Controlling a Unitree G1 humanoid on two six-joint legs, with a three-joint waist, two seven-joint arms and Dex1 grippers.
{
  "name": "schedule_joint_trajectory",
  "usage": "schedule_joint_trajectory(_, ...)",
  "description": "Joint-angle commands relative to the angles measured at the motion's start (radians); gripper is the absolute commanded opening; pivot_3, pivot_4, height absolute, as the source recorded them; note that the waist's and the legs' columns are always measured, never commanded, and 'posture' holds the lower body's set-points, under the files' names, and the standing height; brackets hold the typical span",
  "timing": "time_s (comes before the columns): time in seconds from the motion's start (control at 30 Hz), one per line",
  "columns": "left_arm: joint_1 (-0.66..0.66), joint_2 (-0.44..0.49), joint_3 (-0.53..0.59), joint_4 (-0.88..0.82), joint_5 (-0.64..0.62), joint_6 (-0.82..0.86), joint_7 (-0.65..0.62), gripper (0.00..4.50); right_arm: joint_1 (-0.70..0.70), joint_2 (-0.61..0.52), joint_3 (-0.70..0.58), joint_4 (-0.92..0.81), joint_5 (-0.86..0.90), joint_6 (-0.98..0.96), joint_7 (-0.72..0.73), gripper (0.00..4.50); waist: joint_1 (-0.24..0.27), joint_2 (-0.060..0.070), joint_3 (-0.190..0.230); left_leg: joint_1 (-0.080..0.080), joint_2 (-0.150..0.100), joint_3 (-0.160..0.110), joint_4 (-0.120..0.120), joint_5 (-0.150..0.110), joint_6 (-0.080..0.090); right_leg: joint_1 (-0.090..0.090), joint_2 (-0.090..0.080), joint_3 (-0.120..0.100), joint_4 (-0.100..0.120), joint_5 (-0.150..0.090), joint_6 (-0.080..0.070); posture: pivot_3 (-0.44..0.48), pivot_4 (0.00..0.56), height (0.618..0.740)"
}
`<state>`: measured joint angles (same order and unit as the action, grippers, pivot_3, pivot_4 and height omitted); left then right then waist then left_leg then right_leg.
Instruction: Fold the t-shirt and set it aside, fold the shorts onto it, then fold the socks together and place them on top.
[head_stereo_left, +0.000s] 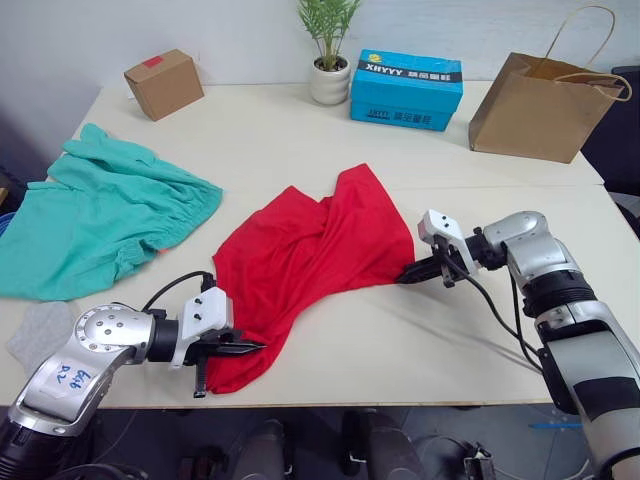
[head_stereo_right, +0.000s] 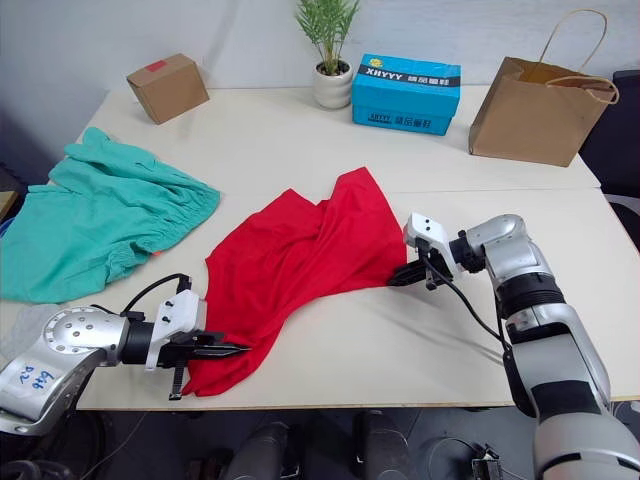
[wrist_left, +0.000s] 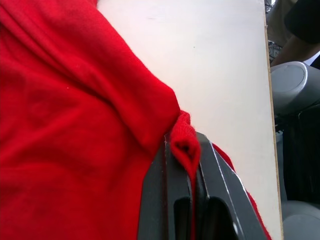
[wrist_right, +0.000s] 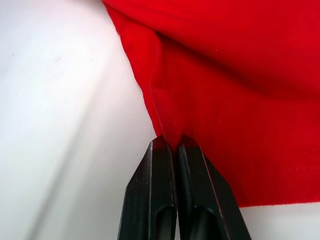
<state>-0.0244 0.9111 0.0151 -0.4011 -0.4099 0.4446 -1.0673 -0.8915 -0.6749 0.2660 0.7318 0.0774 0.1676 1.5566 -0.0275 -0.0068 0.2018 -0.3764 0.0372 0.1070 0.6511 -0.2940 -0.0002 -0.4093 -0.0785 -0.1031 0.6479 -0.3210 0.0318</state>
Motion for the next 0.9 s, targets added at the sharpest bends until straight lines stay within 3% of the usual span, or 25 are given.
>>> schedule_joint_trajectory(0.03,0.062,0.032,0.094,-0.016,-0.045,-0.011,-0.041,0.0,0.067,-0.098,-0.036,-0.166,0.104,0.024,0.058,0.06,0.0,0.0,0.0,0.0,0.0,0.0,0.0,0.0,0.0,0.0,0.0,0.0,0.0,0.0,0.0,0.0,0.15,0.74)
schedule_joint_trajectory(0.23,0.157,0.085,0.191,-0.061,-0.146,0.07,-0.104,0.0,0.3,-0.33,-0.018,-0.513,0.287,0.148,0.058,0.06,0.004,0.0,0.0,0.0,0.0,-0.001,0.0,-0.001,0.001,0.0,0.0,0.0,-0.001,0.0,0.0,0.0,0.15,0.74)
schedule_joint_trajectory(0.4,0.086,0.141,0.162,-0.011,-0.186,0.159,-0.154,0.0,0.365,-0.345,-0.063,-0.654,0.369,0.277,0.025,0.06,-0.003,-0.001,0.0,0.003,0.0,-0.001,-0.001,-0.003,0.003,0.001,0.0,0.0,0.001,0.0,0.0,0.0,0.15,0.74)
schedule_joint_trajectory(0.47,-0.139,0.094,0.136,0.148,-0.185,0.183,-0.114,0.0,0.263,-0.285,-0.091,-0.636,0.397,0.336,-0.034,0.06,0.002,-0.001,0.001,0.003,0.0,-0.001,-0.001,-0.002,0.003,0.0,0.0,0.0,0.004,0.0,0.0,0.0,0.15,0.74)
schedule_joint_trajectory(0.57,-0.555,-0.002,0.04,0.474,-0.006,0.014,-0.03,0.0,0.019,-0.181,-0.101,-0.443,0.301,0.237,-0.124,0.06,0.003,-0.005,0.003,0.001,-0.001,-0.002,0.002,0.004,0.002,-0.002,0.001,-0.001,0.009,0.004,-0.004,0.0,0.15,0.74)
schedule_joint_trajectory(0.7,-1.204,-0.153,-0.058,1.136,0.347,-0.36,0.466,0.0,-0.392,-0.061,-0.11,0.0,0.094,-0.104,-0.416,0.06,0.015,-0.013,0.007,0.0,-0.003,-0.002,0.004,0.011,-0.004,-0.004,0.0,-0.002,0.011,0.006,-0.004,0.0,0.15,0.74)
schedule_joint_trajectory(0.8,-1.493,-0.186,-0.049,1.399,0.431,-0.629,0.65,0.0,-0.632,-0.001,-0.176,0.236,0.017,-0.347,-0.731,0.06,0.008,-0.018,0.006,-0.024,-0.002,0.002,0.006,0.013,-0.003,-0.027,-0.001,0.0,0.015,0.009,-0.002,0.0,0.15,0.74)
schedule_joint_trajectory(0.9,-1.692,-0.166,-0.033,1.518,0.487,-0.823,0.803,0.0,-0.782,-0.003,-0.213,0.359,-0.052,-0.581,-0.953,0.06,-0.003,-0.019,0.006,-0.046,-0.004,0.009,0.008,0.01,0.0,-0.053,-0.005,-0.007,0.017,0.009,-0.001,0.0,0.15,0.74)
